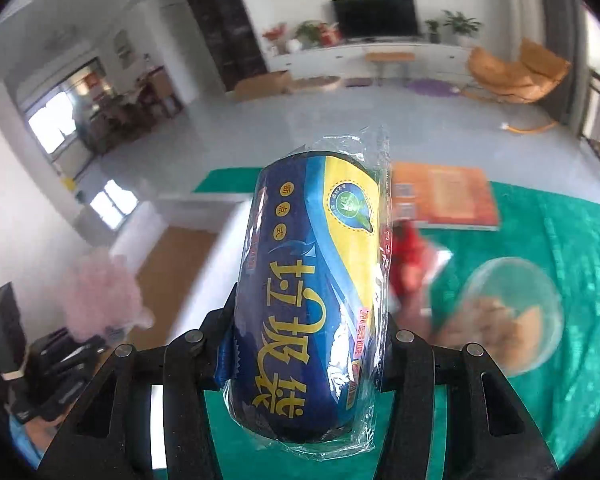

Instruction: Organize soft objects

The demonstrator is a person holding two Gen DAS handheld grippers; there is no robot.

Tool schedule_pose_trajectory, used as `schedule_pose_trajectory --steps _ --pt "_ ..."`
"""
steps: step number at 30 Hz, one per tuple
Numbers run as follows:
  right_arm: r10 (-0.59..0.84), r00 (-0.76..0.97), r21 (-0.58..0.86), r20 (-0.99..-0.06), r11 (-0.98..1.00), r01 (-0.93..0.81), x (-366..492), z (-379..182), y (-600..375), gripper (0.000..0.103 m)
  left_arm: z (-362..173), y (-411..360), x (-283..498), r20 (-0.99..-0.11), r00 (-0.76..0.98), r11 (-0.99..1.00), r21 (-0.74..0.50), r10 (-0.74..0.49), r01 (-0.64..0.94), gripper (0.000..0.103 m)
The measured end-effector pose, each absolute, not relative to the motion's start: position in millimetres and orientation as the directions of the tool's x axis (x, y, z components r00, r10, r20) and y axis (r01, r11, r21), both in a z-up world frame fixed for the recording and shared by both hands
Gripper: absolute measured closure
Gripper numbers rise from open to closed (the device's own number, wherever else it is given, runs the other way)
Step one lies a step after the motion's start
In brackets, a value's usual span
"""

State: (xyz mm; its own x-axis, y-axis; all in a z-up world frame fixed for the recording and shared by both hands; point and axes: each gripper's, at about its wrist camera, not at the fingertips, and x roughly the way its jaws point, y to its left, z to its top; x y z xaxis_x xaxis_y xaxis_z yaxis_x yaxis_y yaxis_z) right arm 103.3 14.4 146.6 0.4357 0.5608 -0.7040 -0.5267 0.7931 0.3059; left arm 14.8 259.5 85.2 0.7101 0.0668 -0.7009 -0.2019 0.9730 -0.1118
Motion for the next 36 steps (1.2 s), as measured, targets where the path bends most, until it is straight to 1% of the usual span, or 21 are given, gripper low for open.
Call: schedule_pose_trajectory --steps 1,2,3,4,5,7,10,12,15,17,18,20,21,24,26,28,30,31,33,34,36 --pt "0.605 0.383 0.343 -0.698 0.753 -0.562 93.8 142.6 40.9 0.049 80.4 276.0 5.1 -0.706 0.701 0.963 -0.106 0.101 -0.246 0.051" --pt "0.644 0.323 0.389 -0.694 0.712 -0.584 85.6 137.3 66.5 0.045 75.4 289.8 -4.2 -0.706 0.696 0.951 -0.110 0.129 -0.288 0.025" --pt "0.680 0.265 0.445 -0.684 0.676 -0.587 79.8 130.9 88.1 0.042 69.6 300.5 -14.4 -0.701 0.697 0.938 -0.124 0.148 -0.324 0.013" --pt "0.719 0.205 0.505 -0.664 0.634 -0.585 76.7 123.6 104.1 0.029 65.6 310.4 -25.0 -0.689 0.707 0.923 -0.149 0.161 -0.355 0.000" --pt "0.750 0.143 0.557 -0.646 0.591 -0.583 74.2 116.1 117.4 0.022 61.6 317.3 -34.0 -0.682 0.710 0.908 -0.167 0.175 -0.384 0.000" --pt "0.743 0.133 0.548 -0.656 0.590 -0.593 71.2 107.6 124.8 0.022 56.2 323.2 -42.8 -0.689 0.702 0.895 -0.182 0.179 -0.406 0.000" --pt "0.714 0.210 0.489 -0.668 0.633 -0.600 67.9 101.4 95.6 0.022 49.9 312.8 -47.6 -0.680 0.713 0.906 -0.175 0.171 -0.385 0.000" --pt "0.663 0.308 0.418 -0.683 0.699 -0.580 57.2 93.0 62.2 0.022 50.9 286.6 -46.9 -0.663 0.739 0.929 -0.189 0.118 -0.318 0.000" --pt "0.498 0.511 0.248 -0.700 0.841 -0.481 37.0 61.2 4.7 0.022 63.9 239.0 -40.0 -0.630 0.776 0.961 -0.229 -0.023 -0.157 0.000" --pt "0.340 0.611 0.160 -0.715 0.930 -0.331 26.0 23.7 -48.7 0.022 64.7 182.9 -37.8 -0.609 0.773 0.966 -0.260 -0.175 0.013 0.000" --pt "0.262 0.639 0.127 -0.723 0.960 -0.249 22.7 6.1 -70.5 0.022 65.7 158.3 -35.5 -0.607 0.761 0.961 -0.266 -0.228 0.076 0.000" --pt "0.116 0.642 0.083 -0.758 0.993 -0.083 15.2 -33.2 -117.1 0.022 53.5 99.0 -31.9 -0.638 0.701 0.947 -0.251 -0.318 0.201 0.000" --pt "0.081 0.634 0.085 -0.769 0.996 -0.024 9.4 -46.6 -129.2 0.022 39.2 71.9 -28.6 -0.673 0.659 0.942 -0.236 -0.336 0.239 0.000" --pt "0.003 0.645 0.087 -0.764 0.991 0.099 -3.4 -71.0 -177.4 0.022 -8.4 18.9 -13.7 -0.749 0.567 0.936 -0.218 -0.343 0.278 0.000" --pt "-0.041 0.650 0.067 -0.759 0.988 0.141 -7.5 -75.5 -199.5 0.022 -42.1 -3.2 -1.5 -0.778 0.553 0.947 -0.169 -0.298 0.273 0.000" --pt "-0.063 0.643 0.066 -0.763 0.982 0.174 3.1 -77.7 -210.7 0.022 -64.2 -14.0 15.5 -0.793 0.559 0.959 -0.108 -0.243 0.263 0.000" --pt "-0.102 0.639 0.031 -0.763 0.981 0.193 9.9 -79.3 -216.4 0.022 -77.8 -21.1 32.4 -0.798 0.558 0.963 -0.097 -0.227 0.252 0.000" --pt "-0.098 0.635 0.032 -0.766 0.981 0.190 13.4 -80.9 -218.4 0.021 -83.6 -25.8 42.1 -0.801 0.556 0.966 -0.097 -0.220 0.241 0.000" --pt "-0.102 0.633 0.022 -0.768 0.983 0.185 19.0 -84.8 -222.0 0.020 -91.3 -28.8 53.8 -0.787 0.589 0.973 -0.062 -0.185 0.222 0.000" --pt "-0.101 0.632 0.021 -0.769 0.983 0.182 20.5 -87.8 -222.7 0.019 -93.2 -32.3 57.6 -0.793 0.588 0.976 -0.032 -0.157 0.217 0.000" --pt "-0.095 0.632 0.023 -0.769 0.984 0.177 21.6 -89.6 -227.1 0.018 -95.5 -35.4 62.8 -0.795 0.588 0.975 -0.019 -0.149 0.222 0.000"
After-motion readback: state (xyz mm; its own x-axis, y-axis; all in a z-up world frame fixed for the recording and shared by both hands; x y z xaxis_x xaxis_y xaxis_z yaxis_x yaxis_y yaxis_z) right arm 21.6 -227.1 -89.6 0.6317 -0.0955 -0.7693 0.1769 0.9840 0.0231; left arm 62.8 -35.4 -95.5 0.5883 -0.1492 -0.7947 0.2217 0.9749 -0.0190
